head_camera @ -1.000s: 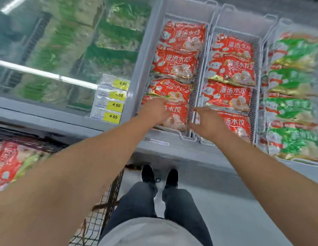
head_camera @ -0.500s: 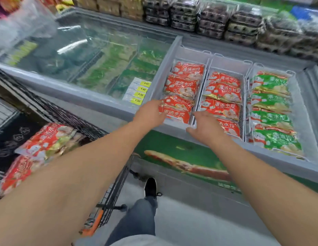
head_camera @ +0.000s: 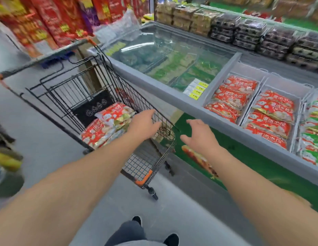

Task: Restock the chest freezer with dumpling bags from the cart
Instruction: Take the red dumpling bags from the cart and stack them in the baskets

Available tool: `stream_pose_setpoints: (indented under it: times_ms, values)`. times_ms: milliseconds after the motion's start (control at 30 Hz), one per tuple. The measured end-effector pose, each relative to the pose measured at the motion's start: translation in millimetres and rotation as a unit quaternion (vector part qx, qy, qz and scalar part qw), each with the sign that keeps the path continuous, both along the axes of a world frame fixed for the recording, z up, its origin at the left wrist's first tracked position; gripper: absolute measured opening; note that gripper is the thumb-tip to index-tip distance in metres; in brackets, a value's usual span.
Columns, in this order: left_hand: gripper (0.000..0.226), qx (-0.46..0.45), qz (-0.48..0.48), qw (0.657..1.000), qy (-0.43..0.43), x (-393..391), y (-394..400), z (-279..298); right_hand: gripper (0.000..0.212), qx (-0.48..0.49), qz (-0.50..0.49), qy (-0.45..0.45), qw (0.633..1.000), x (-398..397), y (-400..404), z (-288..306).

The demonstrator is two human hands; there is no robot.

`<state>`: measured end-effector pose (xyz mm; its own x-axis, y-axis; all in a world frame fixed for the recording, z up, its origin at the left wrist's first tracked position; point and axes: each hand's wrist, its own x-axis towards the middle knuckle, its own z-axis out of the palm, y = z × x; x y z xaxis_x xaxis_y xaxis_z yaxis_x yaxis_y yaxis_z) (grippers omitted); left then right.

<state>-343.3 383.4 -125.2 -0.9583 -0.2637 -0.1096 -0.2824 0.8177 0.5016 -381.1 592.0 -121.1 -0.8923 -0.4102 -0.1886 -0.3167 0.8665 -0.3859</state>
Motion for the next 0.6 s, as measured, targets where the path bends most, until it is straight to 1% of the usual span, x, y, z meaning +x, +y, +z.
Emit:
stream_pose_setpoints:
  times_ms: [100,200,300,433,600]
  values:
    - [0.060,0.003,0.054,0.999,0.003,39,-54,-4,0.066,-0.004,0.047,-0.002,0.999,18,-59,-5]
    - [0.054,0.000,0.086,0.996,-0.005,70,-111,-11,0.066,0.003,0.080,-0.015,0.997,31,-119,-13]
    - [0.057,-0.004,0.108,0.994,-0.017,93,-168,-17,0.068,0.005,0.096,-0.030,0.995,43,-177,-24]
    - [0.059,0.009,0.128,0.991,-0.038,111,-253,-32,0.068,0.006,0.094,-0.043,0.995,58,-258,-39]
    - [0.059,0.015,0.110,0.993,-0.050,109,-328,-44,0.063,0.011,0.073,-0.065,0.995,63,-335,-48]
